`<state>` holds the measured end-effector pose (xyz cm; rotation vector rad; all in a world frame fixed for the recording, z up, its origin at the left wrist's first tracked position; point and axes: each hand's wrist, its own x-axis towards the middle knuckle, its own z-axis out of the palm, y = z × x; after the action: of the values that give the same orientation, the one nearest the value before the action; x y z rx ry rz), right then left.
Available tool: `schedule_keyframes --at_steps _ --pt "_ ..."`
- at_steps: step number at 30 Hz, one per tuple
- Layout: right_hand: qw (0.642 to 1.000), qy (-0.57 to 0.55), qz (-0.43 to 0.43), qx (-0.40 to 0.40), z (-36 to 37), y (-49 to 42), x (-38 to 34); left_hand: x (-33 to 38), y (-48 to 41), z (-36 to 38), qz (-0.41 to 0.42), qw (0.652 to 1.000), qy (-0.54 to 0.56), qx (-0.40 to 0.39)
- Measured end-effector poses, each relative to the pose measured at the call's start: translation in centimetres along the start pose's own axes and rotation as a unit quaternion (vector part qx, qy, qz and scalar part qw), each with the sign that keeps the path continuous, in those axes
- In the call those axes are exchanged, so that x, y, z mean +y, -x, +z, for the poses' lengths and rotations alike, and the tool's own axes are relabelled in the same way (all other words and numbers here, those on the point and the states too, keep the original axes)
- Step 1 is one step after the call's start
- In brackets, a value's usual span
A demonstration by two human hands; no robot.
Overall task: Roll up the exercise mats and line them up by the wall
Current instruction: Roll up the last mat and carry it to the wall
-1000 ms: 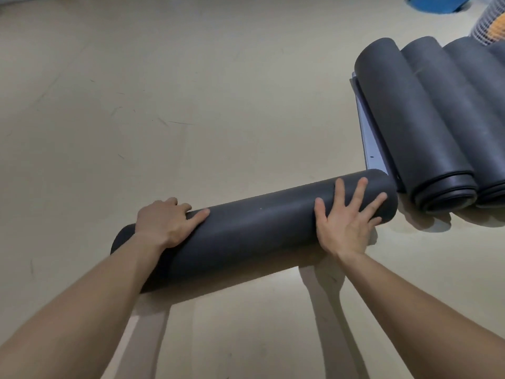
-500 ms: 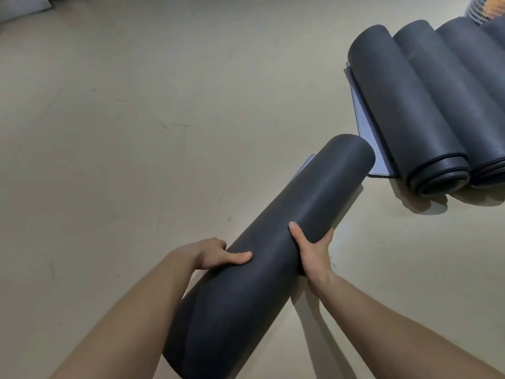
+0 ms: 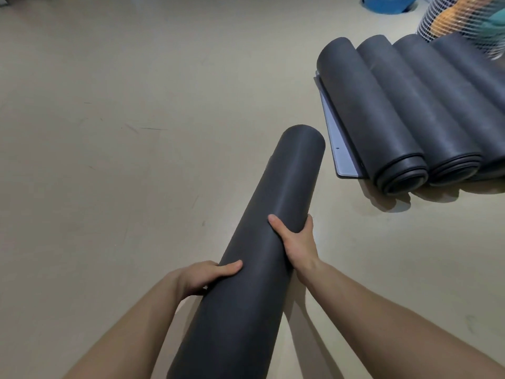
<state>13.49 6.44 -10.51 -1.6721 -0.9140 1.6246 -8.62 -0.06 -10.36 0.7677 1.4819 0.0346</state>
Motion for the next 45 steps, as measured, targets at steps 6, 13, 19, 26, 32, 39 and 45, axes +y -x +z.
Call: schedule_keyframes --at_steps 6,13,19,26,32,39,45 --pt "0.999 -0.014 0.001 -0.030 -1.1 0.0 1.1 1.4 -1.9 1.8 0.041 0.989 0.142 -0.005" --pt "0.999 -0.039 -0.016 -0.025 -2.1 -0.3 -1.8 5.6 -0.9 3.0 0.080 0.974 0.203 0.067" --pt "0.997 -0.052 -0.028 -0.050 -8.0 4.8 -8.3 12.0 7.4 7.5 0.078 0.968 0.217 0.098" --pt "0.994 -0.106 -0.013 -0.005 -17.5 14.3 -17.8 23.8 18.6 14.8 0.102 0.980 0.156 0.069" --pt "0.985 -0.161 0.001 0.066 -29.4 23.1 -24.1 34.2 27.0 24.2 0.096 0.991 0.089 0.017" --pt "0.961 -0.206 0.009 0.186 -45.5 32.3 -27.8 44.8 31.9 38.1 0.086 0.994 -0.009 -0.074" --pt "0.922 -0.237 0.029 0.305 -57.3 39.1 -24.9 48.9 31.3 51.5 0.090 0.977 -0.091 -0.172"
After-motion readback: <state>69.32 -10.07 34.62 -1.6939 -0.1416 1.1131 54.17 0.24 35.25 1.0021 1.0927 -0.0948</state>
